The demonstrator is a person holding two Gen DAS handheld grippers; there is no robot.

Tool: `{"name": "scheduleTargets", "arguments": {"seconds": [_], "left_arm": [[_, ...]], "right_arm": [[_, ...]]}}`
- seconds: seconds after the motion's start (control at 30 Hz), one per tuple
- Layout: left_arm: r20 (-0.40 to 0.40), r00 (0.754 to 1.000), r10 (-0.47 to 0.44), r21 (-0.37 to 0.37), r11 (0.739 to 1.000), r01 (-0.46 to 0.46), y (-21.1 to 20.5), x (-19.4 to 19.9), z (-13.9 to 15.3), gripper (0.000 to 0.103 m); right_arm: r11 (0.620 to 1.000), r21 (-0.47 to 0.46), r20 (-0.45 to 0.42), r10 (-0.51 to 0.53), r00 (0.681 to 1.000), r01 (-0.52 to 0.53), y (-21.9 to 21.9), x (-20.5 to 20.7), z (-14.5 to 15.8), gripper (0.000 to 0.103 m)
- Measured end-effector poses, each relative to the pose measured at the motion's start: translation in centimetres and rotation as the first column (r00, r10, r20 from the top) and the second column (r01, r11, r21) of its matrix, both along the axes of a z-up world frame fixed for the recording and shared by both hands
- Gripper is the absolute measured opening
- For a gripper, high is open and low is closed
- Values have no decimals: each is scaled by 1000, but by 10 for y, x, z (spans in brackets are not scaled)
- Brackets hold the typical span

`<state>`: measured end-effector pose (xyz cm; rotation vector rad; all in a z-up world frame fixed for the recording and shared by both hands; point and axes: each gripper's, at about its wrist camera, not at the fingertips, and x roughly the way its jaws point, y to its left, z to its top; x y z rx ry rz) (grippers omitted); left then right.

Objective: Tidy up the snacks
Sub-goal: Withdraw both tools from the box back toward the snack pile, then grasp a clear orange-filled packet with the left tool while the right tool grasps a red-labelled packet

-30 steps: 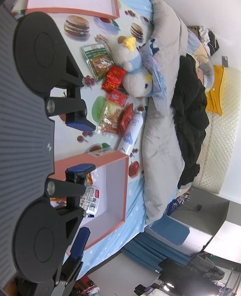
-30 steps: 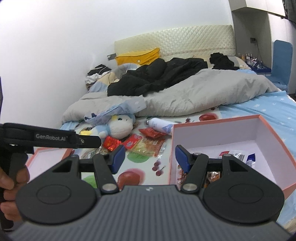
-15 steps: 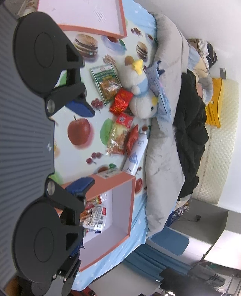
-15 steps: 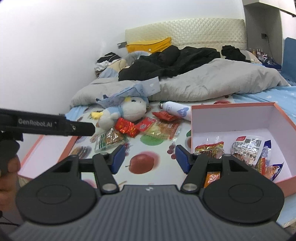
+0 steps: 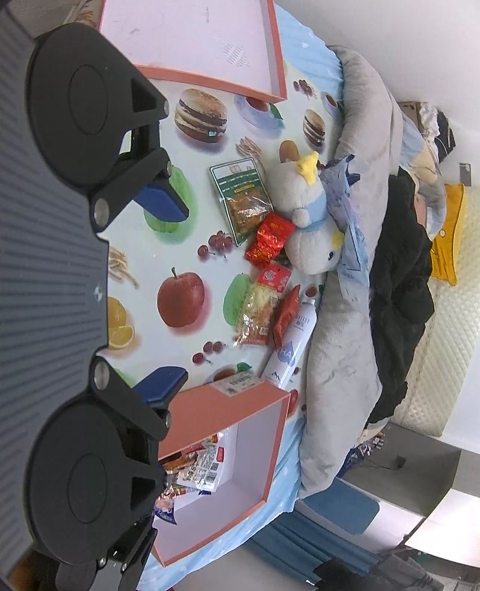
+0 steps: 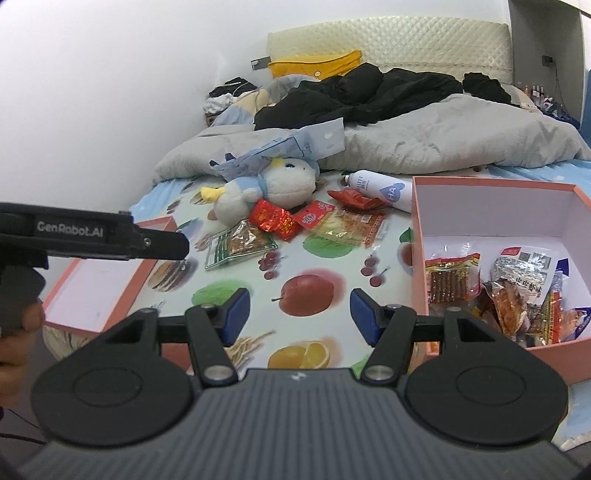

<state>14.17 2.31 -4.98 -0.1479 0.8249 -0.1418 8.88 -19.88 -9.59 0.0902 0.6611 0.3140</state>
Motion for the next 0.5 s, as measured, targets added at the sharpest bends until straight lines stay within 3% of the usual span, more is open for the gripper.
{"name": "scheduleTargets", "arguments": {"seconds": [0.5], "left_arm": [[-79,997,26,10,1000,-26,15,57,-39,88]], "right_arm": [[1000,-6,-45,-4,999,4,7,46,-17,62]]}}
